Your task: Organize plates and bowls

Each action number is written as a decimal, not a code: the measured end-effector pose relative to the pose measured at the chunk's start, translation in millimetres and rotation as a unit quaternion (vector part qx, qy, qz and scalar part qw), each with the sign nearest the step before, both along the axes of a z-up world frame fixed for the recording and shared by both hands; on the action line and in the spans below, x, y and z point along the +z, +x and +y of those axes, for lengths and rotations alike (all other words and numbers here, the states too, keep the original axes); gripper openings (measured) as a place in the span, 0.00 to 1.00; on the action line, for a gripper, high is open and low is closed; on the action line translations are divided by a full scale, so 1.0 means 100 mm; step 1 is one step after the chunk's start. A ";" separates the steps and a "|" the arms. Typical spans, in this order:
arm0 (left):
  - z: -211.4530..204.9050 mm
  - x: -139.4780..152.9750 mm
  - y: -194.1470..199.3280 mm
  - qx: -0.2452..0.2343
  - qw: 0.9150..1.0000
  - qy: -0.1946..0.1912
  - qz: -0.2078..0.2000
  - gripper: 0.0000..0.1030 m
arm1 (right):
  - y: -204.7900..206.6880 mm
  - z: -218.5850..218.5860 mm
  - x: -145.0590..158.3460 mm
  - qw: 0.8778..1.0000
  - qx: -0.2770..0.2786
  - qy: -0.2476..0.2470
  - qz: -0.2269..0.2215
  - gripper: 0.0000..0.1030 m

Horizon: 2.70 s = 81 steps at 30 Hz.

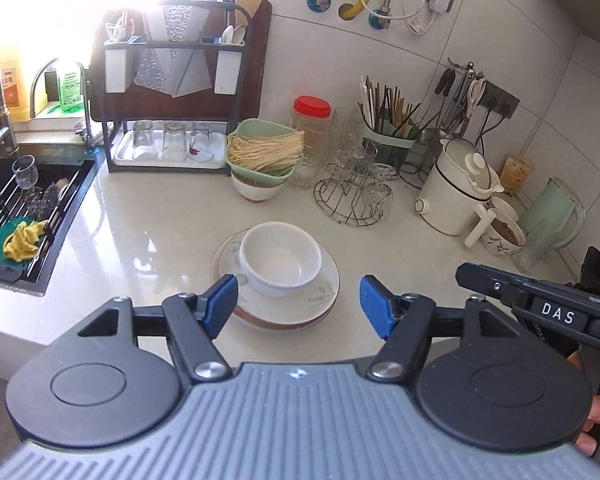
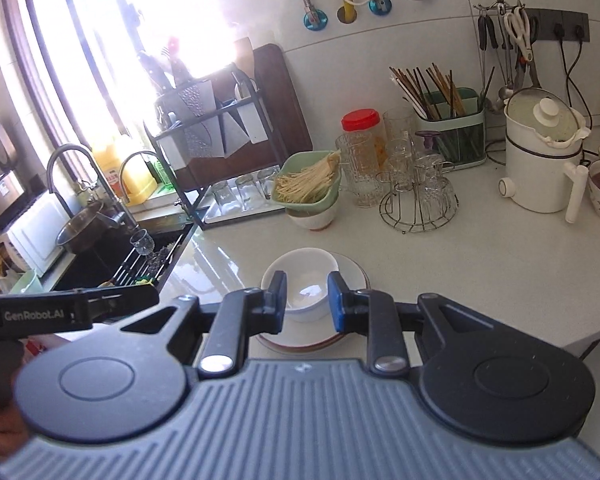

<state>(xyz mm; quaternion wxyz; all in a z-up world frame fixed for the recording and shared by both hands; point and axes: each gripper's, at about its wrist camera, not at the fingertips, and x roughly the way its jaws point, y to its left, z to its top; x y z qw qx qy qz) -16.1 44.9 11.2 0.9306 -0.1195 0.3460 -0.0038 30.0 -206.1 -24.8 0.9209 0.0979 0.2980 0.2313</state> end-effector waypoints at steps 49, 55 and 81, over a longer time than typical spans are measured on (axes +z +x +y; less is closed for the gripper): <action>-0.27 -0.19 -0.70 0.038 0.998 0.049 0.014 0.97 | -0.72 -0.31 -0.27 0.998 -0.037 -0.032 -0.031 0.89; -0.28 -0.22 -0.69 0.040 0.998 0.048 0.019 0.97 | -0.71 -0.30 -0.27 0.998 -0.035 -0.034 -0.030 0.89; -0.27 -0.21 -0.64 0.039 0.998 0.049 0.021 0.97 | -0.63 -0.30 -0.30 0.999 -0.022 -0.035 -0.028 0.89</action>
